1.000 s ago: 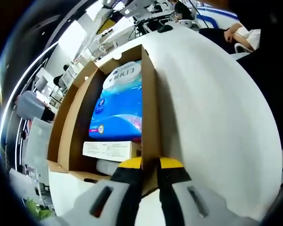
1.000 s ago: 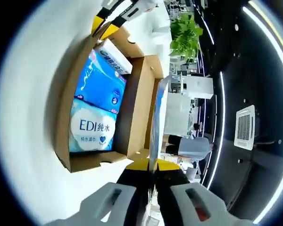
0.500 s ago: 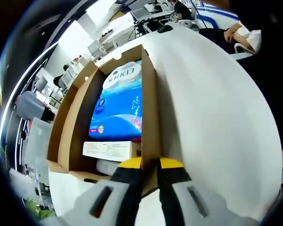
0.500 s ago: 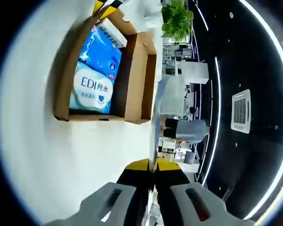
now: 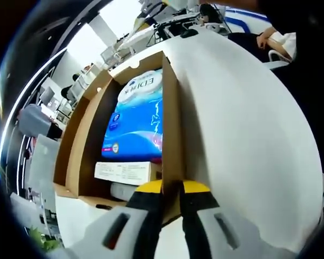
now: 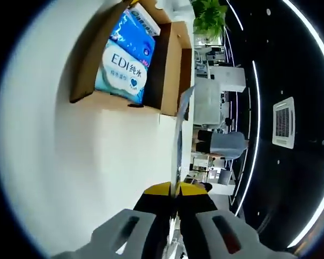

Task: Operate the shoe box by opening the lid, removing the specified soft item, and placing it in the target area until the item is outside and the box remains undamaged.

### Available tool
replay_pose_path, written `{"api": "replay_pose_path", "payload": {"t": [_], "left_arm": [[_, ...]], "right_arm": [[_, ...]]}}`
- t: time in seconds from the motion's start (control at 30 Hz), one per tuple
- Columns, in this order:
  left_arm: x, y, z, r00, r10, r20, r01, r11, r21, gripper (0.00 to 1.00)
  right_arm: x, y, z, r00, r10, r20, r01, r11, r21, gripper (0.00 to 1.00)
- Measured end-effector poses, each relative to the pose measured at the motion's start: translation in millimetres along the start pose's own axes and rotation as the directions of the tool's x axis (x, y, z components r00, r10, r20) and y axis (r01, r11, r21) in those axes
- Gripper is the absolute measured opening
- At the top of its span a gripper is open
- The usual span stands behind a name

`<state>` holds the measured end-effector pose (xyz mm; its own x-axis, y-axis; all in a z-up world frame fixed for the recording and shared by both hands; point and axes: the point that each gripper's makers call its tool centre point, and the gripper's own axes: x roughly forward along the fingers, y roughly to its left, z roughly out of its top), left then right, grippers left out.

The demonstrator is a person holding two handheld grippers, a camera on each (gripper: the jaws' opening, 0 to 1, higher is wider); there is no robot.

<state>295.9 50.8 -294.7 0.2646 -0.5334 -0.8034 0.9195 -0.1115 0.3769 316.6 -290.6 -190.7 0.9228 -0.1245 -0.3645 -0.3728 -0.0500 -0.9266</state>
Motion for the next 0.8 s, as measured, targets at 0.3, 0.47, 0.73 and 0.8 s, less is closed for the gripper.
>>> {"api": "replay_pose_path", "payload": {"t": [0.3,0.47,0.73,0.8], "left_arm": [[0,0.3,-0.3,1.000,0.004,-0.005,-0.004,1.000,0.005,0.11],[0,-0.1,-0.1,1.000,0.004,-0.005,-0.004,1.000,0.003,0.11],[0,-0.6,0.2,1.000,0.007,-0.013,-0.007,1.000,0.007,0.11],[0,-0.6,0.2,1.000,0.009,-0.016,-0.008,1.000,0.007,0.11]], "right_arm": [[29,34,-25.1,0.998,0.057,-0.013,-0.057,0.998,0.018,0.01],[40,44,-27.7,0.997,0.076,-0.014,-0.076,0.997,0.009,0.01],[58,59,-30.3,0.993,0.116,0.000,-0.116,0.993,-0.020,0.01],[59,62,-28.7,0.993,0.120,0.006,-0.119,0.992,-0.027,0.01]]}}
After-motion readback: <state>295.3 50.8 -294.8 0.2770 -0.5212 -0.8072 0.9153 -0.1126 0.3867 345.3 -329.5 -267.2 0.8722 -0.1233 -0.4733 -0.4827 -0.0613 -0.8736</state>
